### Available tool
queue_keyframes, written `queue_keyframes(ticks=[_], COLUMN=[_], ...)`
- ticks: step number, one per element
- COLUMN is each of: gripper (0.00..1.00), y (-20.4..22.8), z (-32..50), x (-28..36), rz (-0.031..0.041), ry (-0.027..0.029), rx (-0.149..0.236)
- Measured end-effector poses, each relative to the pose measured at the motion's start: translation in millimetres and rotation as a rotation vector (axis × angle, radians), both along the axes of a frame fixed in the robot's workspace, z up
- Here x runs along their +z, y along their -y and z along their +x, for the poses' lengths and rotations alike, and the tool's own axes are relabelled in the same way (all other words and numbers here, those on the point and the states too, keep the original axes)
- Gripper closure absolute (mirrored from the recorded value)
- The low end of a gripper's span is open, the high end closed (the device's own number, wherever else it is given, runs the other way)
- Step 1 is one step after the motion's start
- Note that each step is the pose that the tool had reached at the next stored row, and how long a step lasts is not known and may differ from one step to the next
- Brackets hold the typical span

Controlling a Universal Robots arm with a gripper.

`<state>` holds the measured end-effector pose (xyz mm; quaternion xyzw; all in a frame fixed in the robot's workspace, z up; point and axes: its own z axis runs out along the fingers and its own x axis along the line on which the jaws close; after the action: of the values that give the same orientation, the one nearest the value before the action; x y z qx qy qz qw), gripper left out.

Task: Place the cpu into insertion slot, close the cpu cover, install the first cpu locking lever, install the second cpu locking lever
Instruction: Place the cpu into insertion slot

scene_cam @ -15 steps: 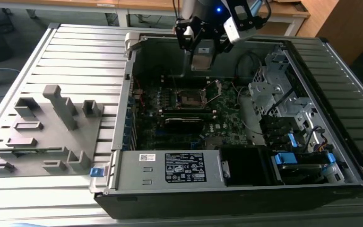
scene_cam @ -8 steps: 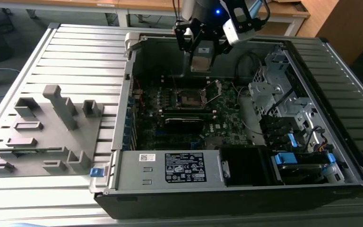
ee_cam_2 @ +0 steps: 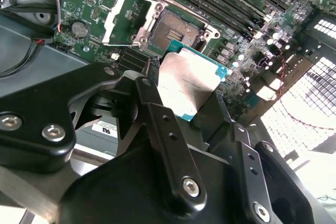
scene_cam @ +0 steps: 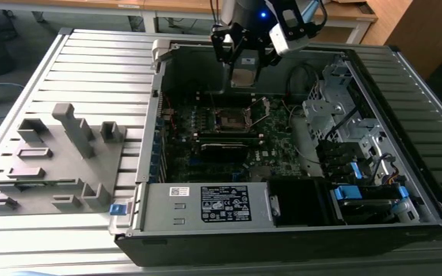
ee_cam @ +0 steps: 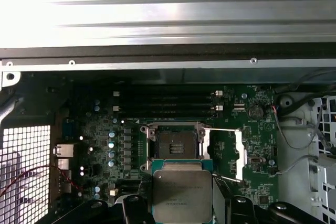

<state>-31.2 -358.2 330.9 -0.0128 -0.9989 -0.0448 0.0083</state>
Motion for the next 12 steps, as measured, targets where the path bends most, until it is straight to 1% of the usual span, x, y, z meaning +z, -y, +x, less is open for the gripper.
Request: queue_keyframes(ticks=[4, 12], gripper=[0.46, 0.46], y=[0.0, 0.0], z=[-1.0, -1.2], x=[-2.5, -11.8], rz=[0.0, 0.0001], ry=[0.0, 0.0], rx=[0.0, 0.0])
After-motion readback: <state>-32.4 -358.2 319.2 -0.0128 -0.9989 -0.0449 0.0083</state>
